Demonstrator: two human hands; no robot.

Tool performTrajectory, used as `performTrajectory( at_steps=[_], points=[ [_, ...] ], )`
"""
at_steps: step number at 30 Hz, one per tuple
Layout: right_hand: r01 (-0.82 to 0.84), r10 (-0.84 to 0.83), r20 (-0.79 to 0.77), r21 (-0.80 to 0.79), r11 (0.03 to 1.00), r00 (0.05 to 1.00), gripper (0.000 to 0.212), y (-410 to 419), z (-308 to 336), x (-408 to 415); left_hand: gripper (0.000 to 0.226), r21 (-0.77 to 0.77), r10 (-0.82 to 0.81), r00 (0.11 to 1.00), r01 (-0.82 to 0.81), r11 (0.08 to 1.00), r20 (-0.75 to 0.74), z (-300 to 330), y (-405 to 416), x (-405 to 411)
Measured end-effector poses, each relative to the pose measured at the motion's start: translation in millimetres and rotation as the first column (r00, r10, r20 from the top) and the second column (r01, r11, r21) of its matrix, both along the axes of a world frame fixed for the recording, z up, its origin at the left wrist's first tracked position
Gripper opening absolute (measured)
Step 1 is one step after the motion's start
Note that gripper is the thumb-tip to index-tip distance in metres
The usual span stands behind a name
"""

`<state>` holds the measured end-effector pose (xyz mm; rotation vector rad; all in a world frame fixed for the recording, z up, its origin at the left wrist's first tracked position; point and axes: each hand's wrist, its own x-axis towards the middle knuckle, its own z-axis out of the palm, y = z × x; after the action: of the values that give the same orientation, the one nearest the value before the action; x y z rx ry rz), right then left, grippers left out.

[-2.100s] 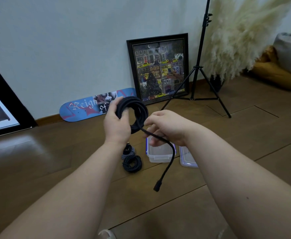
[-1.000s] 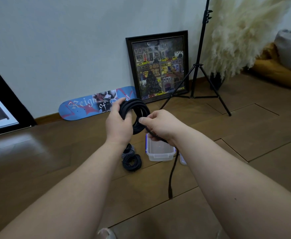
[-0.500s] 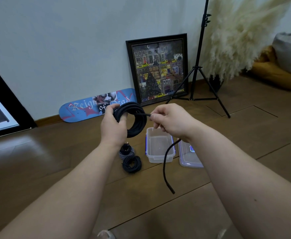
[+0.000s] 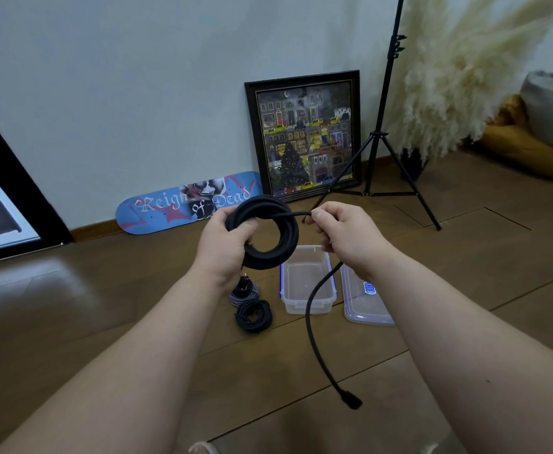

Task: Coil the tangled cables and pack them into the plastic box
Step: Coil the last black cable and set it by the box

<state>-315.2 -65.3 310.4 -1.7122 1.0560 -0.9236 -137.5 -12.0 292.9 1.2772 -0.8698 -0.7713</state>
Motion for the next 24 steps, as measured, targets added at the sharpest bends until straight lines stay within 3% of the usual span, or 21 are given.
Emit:
performTrajectory(
  at_steps=[5, 10, 15, 24],
  points=[
    [0.04, -0.058, 0.156, 0.114, 0.993, 0.986, 0.027, 3.5, -3.1, 7.9, 0.014, -0.041, -0.104, 0.982, 0.099, 0.994, -0.156, 8.1, 1.1, -13.1],
    [0.087, -0.101, 0.239, 0.071, 0.994, 0.966, 0.031, 7.1, -5.1, 12.3, 0.017, -0.085, -0.141, 0.969, 0.126, 0.988, -0.205, 11.7, 0.1, -29.7],
    [0.049, -0.115, 0.36, 0.187, 0.981, 0.926, 0.031, 11.0, -3.9, 13.4, 0.011, -0.089, -0.033, 0.998, 0.027, 0.996, -0.057, 4.0, -7.7, -35.7],
    [0.134, -0.202, 0.41, 0.19, 0.973, 0.889, 0.027, 9.4, -1.6, 13.9, 0.006, -0.129, 0.09, 0.96, -0.057, 0.99, 0.267, 4.8, -6.2, -41.5]
  ],
)
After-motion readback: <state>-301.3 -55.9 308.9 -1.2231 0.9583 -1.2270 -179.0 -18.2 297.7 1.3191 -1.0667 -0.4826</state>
